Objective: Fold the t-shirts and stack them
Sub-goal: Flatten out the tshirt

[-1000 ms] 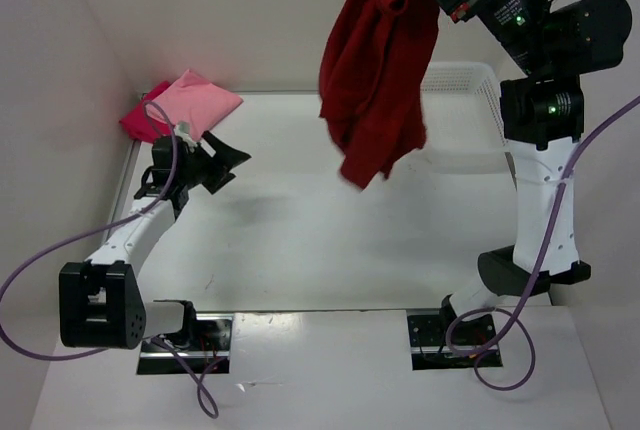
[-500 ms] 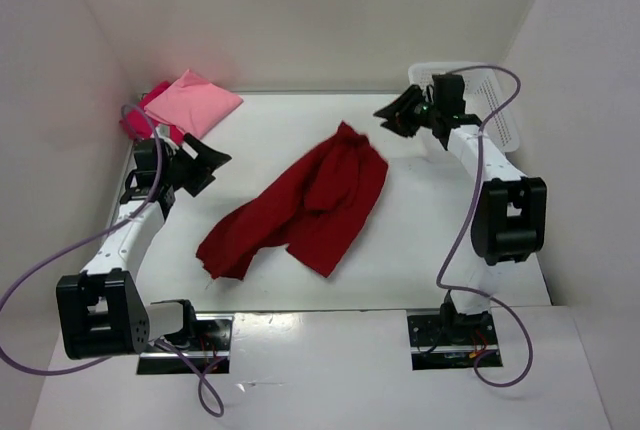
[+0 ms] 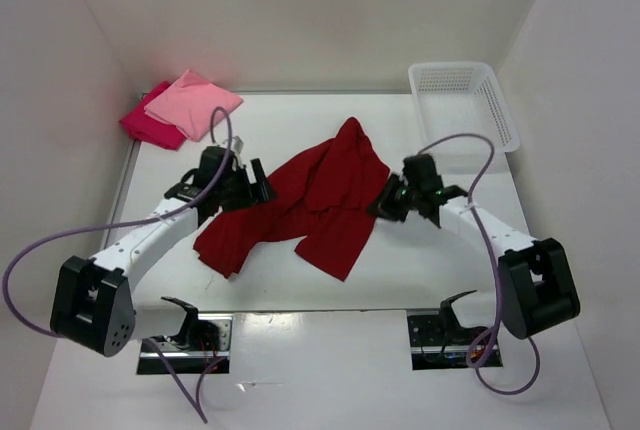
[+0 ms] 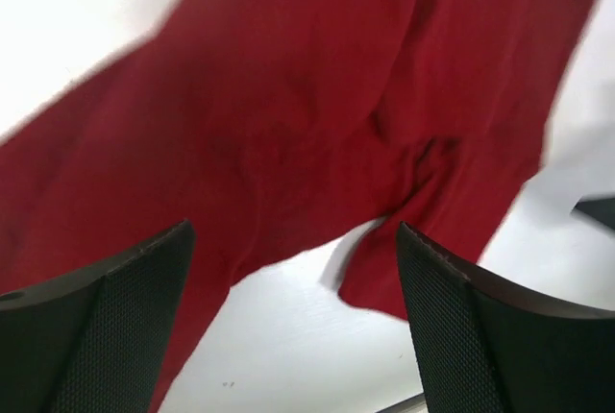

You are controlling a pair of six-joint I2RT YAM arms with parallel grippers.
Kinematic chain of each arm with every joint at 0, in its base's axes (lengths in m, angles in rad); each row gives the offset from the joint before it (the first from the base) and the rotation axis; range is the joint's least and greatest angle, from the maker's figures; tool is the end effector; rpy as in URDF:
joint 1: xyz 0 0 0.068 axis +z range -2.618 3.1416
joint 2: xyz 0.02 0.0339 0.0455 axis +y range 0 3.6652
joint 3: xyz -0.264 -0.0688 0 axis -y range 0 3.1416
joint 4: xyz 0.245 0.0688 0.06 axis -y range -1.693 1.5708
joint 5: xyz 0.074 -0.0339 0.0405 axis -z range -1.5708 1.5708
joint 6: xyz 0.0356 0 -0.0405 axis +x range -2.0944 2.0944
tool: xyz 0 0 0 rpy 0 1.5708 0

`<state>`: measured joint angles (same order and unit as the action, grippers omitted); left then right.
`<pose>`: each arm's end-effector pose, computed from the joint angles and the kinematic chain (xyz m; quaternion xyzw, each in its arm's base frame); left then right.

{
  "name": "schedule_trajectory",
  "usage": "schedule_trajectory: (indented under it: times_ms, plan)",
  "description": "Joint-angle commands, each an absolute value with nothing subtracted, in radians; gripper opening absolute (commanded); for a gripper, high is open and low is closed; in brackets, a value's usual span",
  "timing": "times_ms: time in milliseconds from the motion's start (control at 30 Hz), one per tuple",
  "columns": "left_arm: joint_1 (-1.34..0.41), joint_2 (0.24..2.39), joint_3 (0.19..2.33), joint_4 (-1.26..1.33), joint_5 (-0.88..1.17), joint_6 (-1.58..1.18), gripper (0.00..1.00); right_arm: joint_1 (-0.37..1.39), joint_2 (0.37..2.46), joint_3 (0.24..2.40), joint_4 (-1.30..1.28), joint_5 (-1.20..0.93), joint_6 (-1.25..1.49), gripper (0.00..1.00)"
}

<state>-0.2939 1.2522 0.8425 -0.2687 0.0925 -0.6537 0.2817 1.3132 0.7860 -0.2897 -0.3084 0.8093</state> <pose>0.2586 -0.0817 0.2530 -0.1416 0.8902 -0.2338 0.3646 0.2549 0.0850 0.2187 0.1850 0.9017 0.3108 0.2368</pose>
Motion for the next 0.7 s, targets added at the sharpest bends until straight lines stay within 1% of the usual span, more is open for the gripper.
schedule_trajectory:
  times_ms: [0,67,100,133,167,233,267,333,367,467,500,533,567,600,667]
  plan:
    - [-0.374,1.330,0.876,-0.342,-0.044,-0.607,0.92,0.366,1.279,0.662,-0.302,-0.246,0.890,0.27]
    - [-0.415,1.396,0.890,-0.351,-0.061,-0.598,0.92,0.367,1.255,0.611,-0.293,-0.245,0.910,0.40]
    - [-0.425,1.416,0.890,-0.351,-0.070,-0.598,0.92,0.367,1.255,0.566,-0.282,-0.245,0.919,0.51]
    - [-0.425,1.448,0.890,-0.351,-0.101,-0.598,0.92,0.377,1.243,0.548,-0.273,-0.245,0.931,0.54]
    - [-0.437,1.463,0.890,-0.351,-0.115,-0.598,0.92,0.377,1.243,0.522,-0.253,-0.235,0.931,0.56]
    - [-0.437,1.503,0.900,-0.351,-0.124,-0.598,0.88,0.377,1.261,0.512,-0.244,-0.235,0.931,0.56]
    - [-0.437,1.515,0.900,-0.339,-0.124,-0.598,0.83,0.390,1.296,0.512,-0.215,-0.235,0.931,0.56]
    - [-0.437,1.549,0.913,-0.318,-0.133,-0.598,0.76,0.405,1.339,0.523,-0.206,-0.235,0.931,0.56]
    - [-0.437,1.560,0.913,-0.318,-0.133,-0.598,0.66,0.416,1.377,0.537,-0.189,-0.223,0.931,0.56]
    - [-0.437,1.592,0.931,-0.308,-0.143,-0.588,0.49,0.416,1.442,0.564,-0.140,-0.203,0.931,0.56]
    - [-0.437,1.604,0.931,-0.296,-0.143,-0.588,0.38,0.416,1.460,0.565,-0.120,-0.202,0.931,0.53]
    - [-0.437,1.595,0.931,-0.296,-0.143,-0.588,0.32,0.416,1.480,0.577,-0.120,-0.202,0.931,0.47]
    - [-0.437,1.574,0.931,-0.287,-0.143,-0.588,0.27,0.416,1.517,0.598,-0.109,-0.202,0.931,0.38]
    - [-0.425,1.560,0.942,-0.287,-0.143,-0.588,0.19,0.416,1.531,0.609,-0.109,-0.202,0.931,0.23]
    - [-0.397,1.517,0.971,-0.287,-0.124,-0.559,0.15,0.416,1.540,0.629,-0.130,-0.174,0.931,0.11]
